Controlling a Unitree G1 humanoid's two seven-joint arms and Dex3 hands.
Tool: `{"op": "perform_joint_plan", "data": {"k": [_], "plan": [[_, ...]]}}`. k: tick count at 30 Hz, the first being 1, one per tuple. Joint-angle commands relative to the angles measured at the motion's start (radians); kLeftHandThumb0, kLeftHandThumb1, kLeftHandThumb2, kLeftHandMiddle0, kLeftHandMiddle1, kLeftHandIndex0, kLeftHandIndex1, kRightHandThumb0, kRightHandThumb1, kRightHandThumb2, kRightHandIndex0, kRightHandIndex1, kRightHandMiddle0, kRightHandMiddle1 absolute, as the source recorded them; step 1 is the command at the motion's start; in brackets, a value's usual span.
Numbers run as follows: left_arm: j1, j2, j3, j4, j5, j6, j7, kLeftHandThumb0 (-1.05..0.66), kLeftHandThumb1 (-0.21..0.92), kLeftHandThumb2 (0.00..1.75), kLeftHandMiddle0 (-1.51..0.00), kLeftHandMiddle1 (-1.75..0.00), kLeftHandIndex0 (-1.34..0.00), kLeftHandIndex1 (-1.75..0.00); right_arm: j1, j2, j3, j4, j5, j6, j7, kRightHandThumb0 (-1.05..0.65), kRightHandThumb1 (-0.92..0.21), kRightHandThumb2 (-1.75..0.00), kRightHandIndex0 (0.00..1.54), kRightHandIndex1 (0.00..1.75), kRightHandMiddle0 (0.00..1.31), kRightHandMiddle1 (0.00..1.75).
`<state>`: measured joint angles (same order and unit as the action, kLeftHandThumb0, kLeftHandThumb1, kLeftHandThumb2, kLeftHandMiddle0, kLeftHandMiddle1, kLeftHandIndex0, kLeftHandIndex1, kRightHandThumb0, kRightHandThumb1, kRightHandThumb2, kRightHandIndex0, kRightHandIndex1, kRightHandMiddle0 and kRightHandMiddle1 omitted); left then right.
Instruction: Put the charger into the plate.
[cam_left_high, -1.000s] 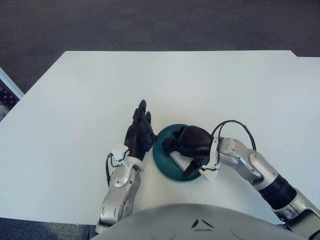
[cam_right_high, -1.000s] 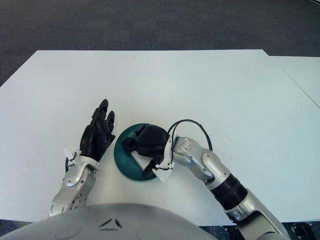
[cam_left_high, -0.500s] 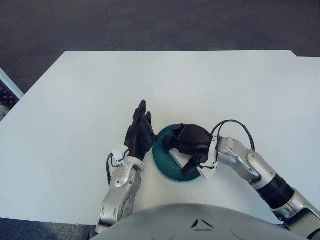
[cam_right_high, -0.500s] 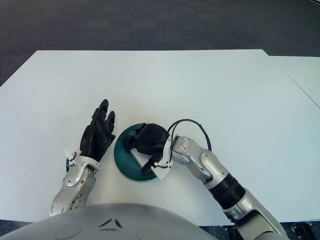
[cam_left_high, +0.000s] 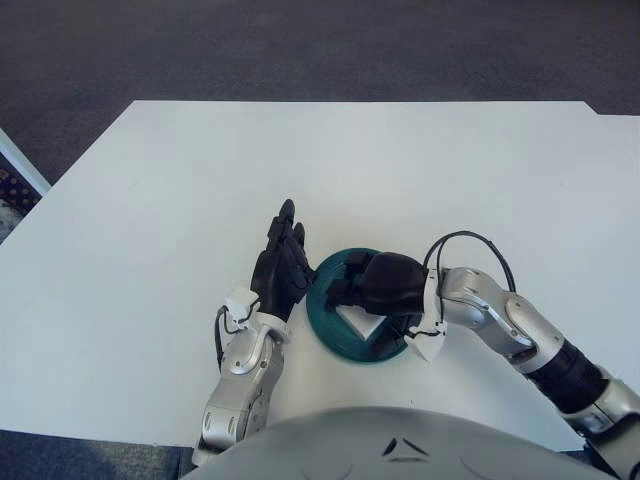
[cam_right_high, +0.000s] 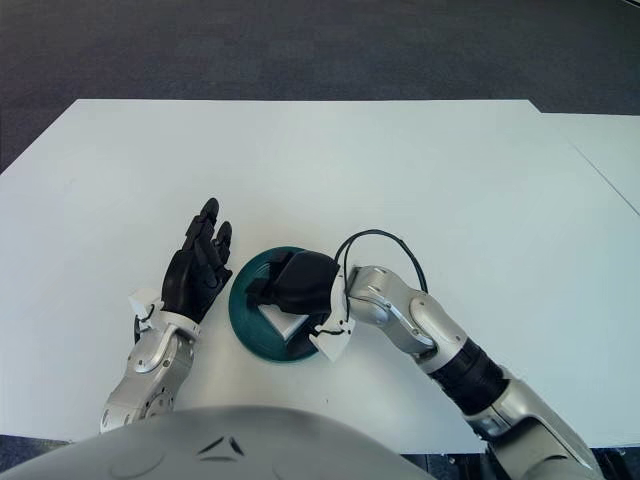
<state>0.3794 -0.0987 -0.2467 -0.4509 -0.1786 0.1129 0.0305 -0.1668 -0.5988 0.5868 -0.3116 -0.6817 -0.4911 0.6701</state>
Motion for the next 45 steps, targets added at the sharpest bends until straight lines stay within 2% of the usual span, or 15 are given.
{"op": "perform_joint_plan", "data": {"k": [1, 5, 7, 12, 22, 32, 39, 44, 45], "plan": [[-0.014, -0.038, 0.019, 0.006, -0.051, -0.007, -0.004, -1.05, 0.92, 1.07, 0.00, 0.00, 0.00, 0.00, 0.016, -0.006, -0.002, 0.003, 0.029, -0.039, -0.016, -1.05, -0.92, -0.95, 0.00, 0.01, 0.00, 0.01], [-0.036, -0.056, 0.083, 0.027, -0.170, -0.011, -0.024, -1.05, 0.92, 1.08, 0.00, 0.00, 0.00, 0.00, 0.025, -0.005, -0.022, -0.001, 0.042, -0.063, -0.040, -1.05, -0.92, -0.94, 0.00, 0.00, 0.00, 0.00], [-0.067, -0.027, 0.138, 0.025, -0.217, -0.002, -0.039, -1.05, 0.92, 1.10, 0.00, 0.00, 0.00, 0.00, 0.035, -0.007, -0.033, 0.005, 0.036, -0.083, -0.066, -1.05, -0.92, -0.95, 0.00, 0.00, 0.00, 0.00], [-0.103, 0.002, 0.200, 0.031, -0.265, 0.001, -0.062, -1.05, 0.92, 1.12, 0.00, 0.00, 0.00, 0.00, 0.054, -0.005, -0.046, 0.024, 0.020, -0.106, -0.107, -1.05, -0.92, -0.96, 0.00, 0.00, 0.00, 0.00], [-0.114, -0.020, 0.210, 0.049, -0.268, 0.012, -0.054, -1.05, 0.92, 1.13, 0.00, 0.00, 0.00, 0.00, 0.066, -0.001, -0.053, 0.040, -0.004, -0.107, -0.134, -1.05, -0.92, -0.96, 0.00, 0.00, 0.00, 0.00], [-0.116, -0.042, 0.226, 0.051, -0.289, 0.064, -0.013, -1.05, 0.92, 1.12, 0.00, 0.00, 0.00, 0.00, 0.068, 0.002, -0.061, 0.057, -0.031, -0.122, -0.171, -1.05, -0.92, -0.94, 0.00, 0.00, 0.00, 0.00], [-0.115, -0.042, 0.226, 0.068, -0.289, 0.058, -0.016, -1.05, 0.92, 1.11, 0.00, 0.00, 0.00, 0.00, 0.069, 0.001, -0.060, 0.073, -0.045, -0.134, -0.198, -1.05, -0.92, -0.93, 0.00, 0.00, 0.00, 0.00], [-0.128, -0.050, 0.231, 0.077, -0.275, 0.057, 0.007, -1.05, 0.92, 1.11, 0.00, 0.00, 0.00, 0.00, 0.046, 0.006, -0.070, 0.074, -0.015, -0.119, -0.181, -1.05, -0.92, -0.93, 0.00, 0.00, 0.00, 0.00], [-0.134, -0.036, 0.244, 0.090, -0.270, 0.055, 0.005, -1.05, 0.92, 1.11, 0.00, 0.00, 0.00, 0.00, 0.022, -0.001, -0.093, 0.044, 0.033, -0.099, -0.152, -1.05, -0.92, -0.93, 0.00, 0.00, 0.00, 0.00]]}}
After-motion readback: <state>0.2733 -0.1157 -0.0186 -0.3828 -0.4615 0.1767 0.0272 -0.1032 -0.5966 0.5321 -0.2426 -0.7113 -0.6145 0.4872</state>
